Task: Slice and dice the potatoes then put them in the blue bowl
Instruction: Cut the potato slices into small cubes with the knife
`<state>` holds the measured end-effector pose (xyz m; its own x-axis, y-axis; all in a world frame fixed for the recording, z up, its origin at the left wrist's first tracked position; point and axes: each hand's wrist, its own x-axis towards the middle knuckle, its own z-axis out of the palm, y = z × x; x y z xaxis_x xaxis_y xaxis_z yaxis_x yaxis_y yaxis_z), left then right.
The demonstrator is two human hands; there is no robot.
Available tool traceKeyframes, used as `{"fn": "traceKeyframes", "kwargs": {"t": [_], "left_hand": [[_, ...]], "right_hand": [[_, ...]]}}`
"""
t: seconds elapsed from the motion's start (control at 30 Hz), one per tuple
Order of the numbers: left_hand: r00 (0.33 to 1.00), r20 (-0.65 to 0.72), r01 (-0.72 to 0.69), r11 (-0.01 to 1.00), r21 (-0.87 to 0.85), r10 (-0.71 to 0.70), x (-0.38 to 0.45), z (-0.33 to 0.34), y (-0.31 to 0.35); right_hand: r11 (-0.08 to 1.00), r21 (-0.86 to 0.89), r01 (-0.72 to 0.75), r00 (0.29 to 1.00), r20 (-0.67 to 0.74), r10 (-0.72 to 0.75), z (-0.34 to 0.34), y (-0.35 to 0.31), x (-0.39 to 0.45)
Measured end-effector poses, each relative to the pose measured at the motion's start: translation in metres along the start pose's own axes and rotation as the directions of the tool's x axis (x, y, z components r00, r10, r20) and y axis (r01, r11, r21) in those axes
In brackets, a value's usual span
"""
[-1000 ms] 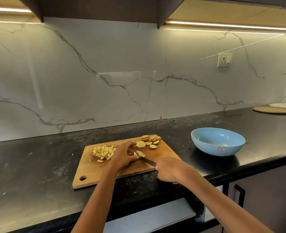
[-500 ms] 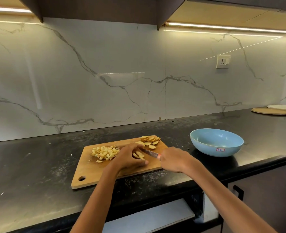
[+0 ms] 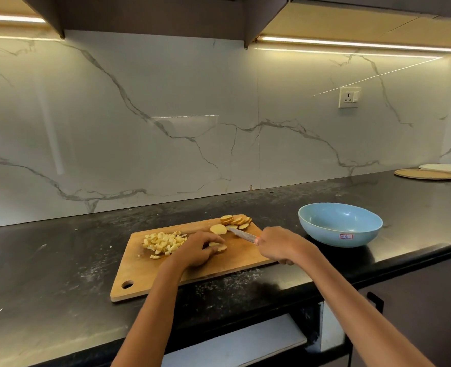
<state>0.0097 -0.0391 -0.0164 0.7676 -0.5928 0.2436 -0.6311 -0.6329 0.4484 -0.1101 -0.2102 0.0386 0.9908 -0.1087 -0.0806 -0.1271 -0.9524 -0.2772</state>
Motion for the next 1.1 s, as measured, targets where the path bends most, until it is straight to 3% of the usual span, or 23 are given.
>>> {"fn": "traceKeyframes", "kwargs": {"t": [0.43, 0.6, 0.8, 0.97, 1.1], "left_hand": [[0.987, -0.158, 0.007, 0.997, -0.075, -0.019, -0.009, 0.007, 0.002], [0.983, -0.168, 0.048, 0.985, -0.165, -0.076, -0.018, 0.007, 0.001], [0.979, -0.194, 0.047, 0.992, -0.115, -0.069, -0.021, 0.006, 0.003], [0.980, -0.187, 0.041, 0.989, -0.145, -0.068, -0.022, 0.006, 0.002], [0.978, -0.196, 0.035, 0.987, -0.156, -0.066, -0.020, 0.006, 0.003]], "right_hand": [[0.999, -0.014, -0.036, 0.999, -0.011, 0.036, 0.024, 0.012, -0.005], [0.999, -0.044, -0.025, 0.999, -0.046, 0.023, 0.034, 0.002, -0.009], [0.995, -0.098, 0.021, 0.996, -0.090, -0.030, 0.042, -0.010, -0.007], [1.000, -0.016, -0.015, 0.990, -0.138, 0.013, 0.035, -0.013, -0.006], [0.998, -0.064, -0.005, 0.997, -0.079, 0.000, 0.034, -0.020, -0.006]]}}
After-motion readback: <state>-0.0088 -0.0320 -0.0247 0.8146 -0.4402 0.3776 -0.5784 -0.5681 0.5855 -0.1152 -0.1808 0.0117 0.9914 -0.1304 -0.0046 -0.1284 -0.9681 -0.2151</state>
